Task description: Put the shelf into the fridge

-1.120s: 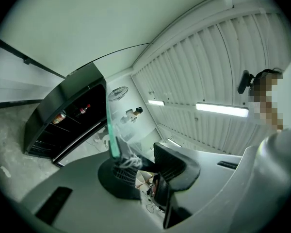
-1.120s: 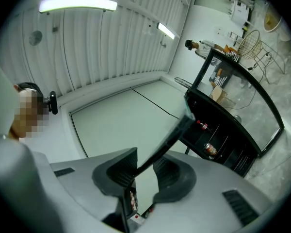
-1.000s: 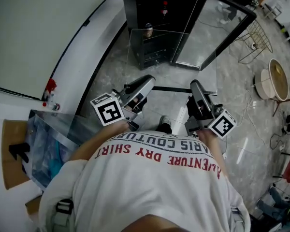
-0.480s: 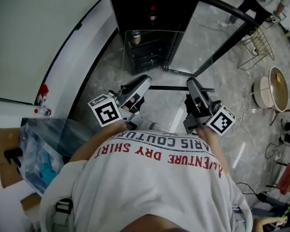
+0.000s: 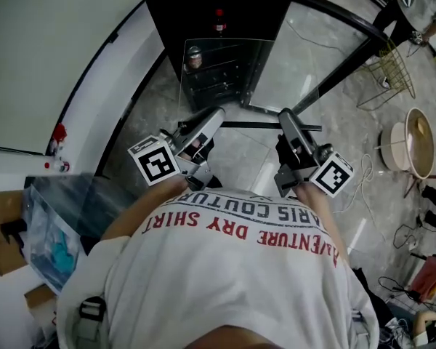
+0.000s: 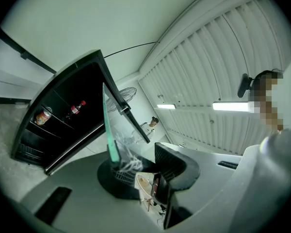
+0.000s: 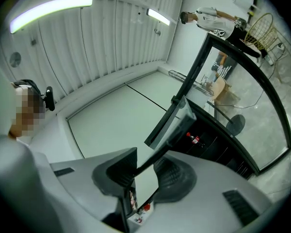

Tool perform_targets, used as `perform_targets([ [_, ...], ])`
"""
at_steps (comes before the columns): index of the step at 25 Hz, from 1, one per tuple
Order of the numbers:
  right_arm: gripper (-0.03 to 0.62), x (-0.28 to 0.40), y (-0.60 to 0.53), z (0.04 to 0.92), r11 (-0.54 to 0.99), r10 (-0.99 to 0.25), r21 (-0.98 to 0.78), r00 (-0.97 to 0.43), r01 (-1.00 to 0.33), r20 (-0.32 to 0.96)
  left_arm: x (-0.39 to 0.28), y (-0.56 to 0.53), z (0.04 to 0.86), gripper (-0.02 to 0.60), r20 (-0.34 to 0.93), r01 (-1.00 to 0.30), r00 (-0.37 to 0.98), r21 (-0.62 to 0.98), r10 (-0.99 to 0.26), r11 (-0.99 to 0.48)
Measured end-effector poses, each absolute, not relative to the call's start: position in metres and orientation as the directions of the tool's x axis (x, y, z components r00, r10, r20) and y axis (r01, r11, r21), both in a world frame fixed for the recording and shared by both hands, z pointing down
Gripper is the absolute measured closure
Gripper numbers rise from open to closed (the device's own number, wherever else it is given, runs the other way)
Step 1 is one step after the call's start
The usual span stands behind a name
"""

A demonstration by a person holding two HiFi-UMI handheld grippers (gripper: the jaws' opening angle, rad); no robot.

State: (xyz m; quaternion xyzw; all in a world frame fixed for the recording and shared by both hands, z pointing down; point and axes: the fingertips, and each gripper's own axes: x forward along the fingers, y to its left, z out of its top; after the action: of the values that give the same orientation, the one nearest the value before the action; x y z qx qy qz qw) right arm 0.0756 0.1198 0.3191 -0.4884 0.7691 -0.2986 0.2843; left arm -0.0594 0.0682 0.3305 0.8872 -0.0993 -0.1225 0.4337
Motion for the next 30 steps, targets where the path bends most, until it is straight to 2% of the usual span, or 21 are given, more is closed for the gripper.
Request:
perform_targets([
  [7,0.499,0.110,0.088,0.329,0.344,-0.913,-0.769,-0.383,-0.539,-0.140,-0.027,0.042,0.337,0.466,-0.090,-0.119,0.945,0.802,-0.315,-0.585],
  [24,0.499,0.131,-0.003,0.361,0.338,-0.876,-0.811,-0.474,-0.478,-0.086,-0.010,-0.034,0.365,0.465,-0.035,-0.207,0.909,0.828,-0.416,-0.521],
  [30,0.499,0.139,-0.057,0.383,0.323,-0.845,-0.835,-0.533,-0.445,-0.042,-0.004,-0.078,0.389,0.465,0.008,-0.250,0.879,0.859,-0.477,-0.447],
])
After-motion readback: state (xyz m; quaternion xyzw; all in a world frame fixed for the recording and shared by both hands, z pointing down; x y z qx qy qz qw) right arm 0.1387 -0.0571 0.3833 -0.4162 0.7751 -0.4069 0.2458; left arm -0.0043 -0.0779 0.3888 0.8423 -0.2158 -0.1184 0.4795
